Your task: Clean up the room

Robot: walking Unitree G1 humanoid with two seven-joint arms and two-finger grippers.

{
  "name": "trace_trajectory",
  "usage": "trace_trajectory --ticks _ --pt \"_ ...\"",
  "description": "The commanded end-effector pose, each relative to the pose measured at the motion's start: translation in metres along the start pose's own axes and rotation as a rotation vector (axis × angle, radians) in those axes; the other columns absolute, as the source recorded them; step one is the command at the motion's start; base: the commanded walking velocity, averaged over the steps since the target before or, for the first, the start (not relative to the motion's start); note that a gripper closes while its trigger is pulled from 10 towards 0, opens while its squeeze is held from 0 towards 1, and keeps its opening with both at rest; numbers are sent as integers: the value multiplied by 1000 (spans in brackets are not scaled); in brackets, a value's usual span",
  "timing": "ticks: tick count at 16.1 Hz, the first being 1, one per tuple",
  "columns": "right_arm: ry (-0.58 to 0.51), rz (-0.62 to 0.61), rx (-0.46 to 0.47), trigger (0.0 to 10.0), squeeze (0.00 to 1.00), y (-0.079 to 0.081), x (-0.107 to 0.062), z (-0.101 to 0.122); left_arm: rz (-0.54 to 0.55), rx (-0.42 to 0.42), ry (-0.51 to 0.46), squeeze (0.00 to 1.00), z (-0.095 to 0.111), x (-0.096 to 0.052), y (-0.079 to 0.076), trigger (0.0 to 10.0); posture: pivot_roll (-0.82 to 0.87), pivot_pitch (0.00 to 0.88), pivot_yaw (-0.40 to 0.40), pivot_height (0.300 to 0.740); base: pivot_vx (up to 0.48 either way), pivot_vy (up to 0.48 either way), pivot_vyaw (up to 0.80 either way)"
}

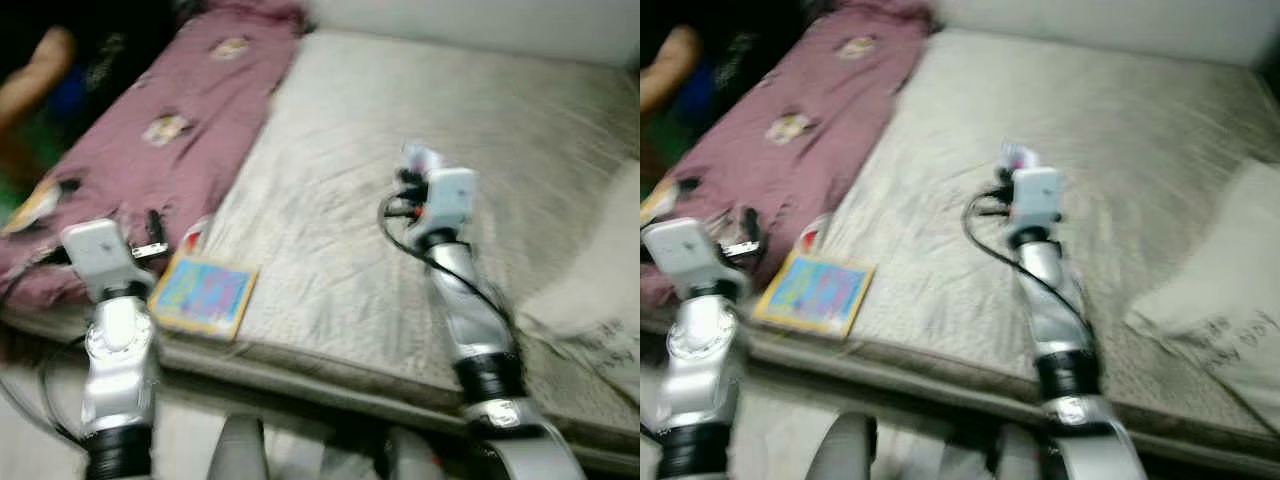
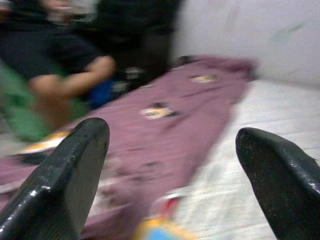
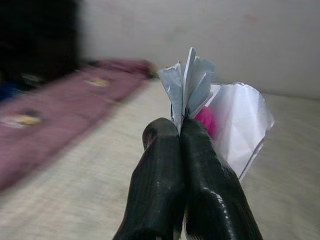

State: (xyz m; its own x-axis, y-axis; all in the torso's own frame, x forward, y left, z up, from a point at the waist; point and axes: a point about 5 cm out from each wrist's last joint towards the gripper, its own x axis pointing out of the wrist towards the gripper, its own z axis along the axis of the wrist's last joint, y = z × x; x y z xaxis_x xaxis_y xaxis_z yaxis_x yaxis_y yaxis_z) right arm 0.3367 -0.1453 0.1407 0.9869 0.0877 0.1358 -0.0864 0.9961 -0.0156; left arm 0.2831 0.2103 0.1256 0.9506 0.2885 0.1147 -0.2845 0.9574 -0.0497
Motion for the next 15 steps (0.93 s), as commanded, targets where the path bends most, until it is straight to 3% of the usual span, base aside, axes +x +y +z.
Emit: trace_trajectory --ticks 1,11,15 --pt "0 -25 8 10000 0 -2 1 1 -17 13 2 0 -2 -2 -2 10000 8 0 -28 738 0 0 0" --pt "21 -31 -5 10000 0 -5 -1 -6 24 -17 41 0 -8 -4 -5 10000 0 0 -23 740 0 0 0" --pt "66 -54 6 10000 0 -4 -5 -21 -29 -55 69 0 -18 -3 -17 10000 -15 0 0 740 0 0 0"
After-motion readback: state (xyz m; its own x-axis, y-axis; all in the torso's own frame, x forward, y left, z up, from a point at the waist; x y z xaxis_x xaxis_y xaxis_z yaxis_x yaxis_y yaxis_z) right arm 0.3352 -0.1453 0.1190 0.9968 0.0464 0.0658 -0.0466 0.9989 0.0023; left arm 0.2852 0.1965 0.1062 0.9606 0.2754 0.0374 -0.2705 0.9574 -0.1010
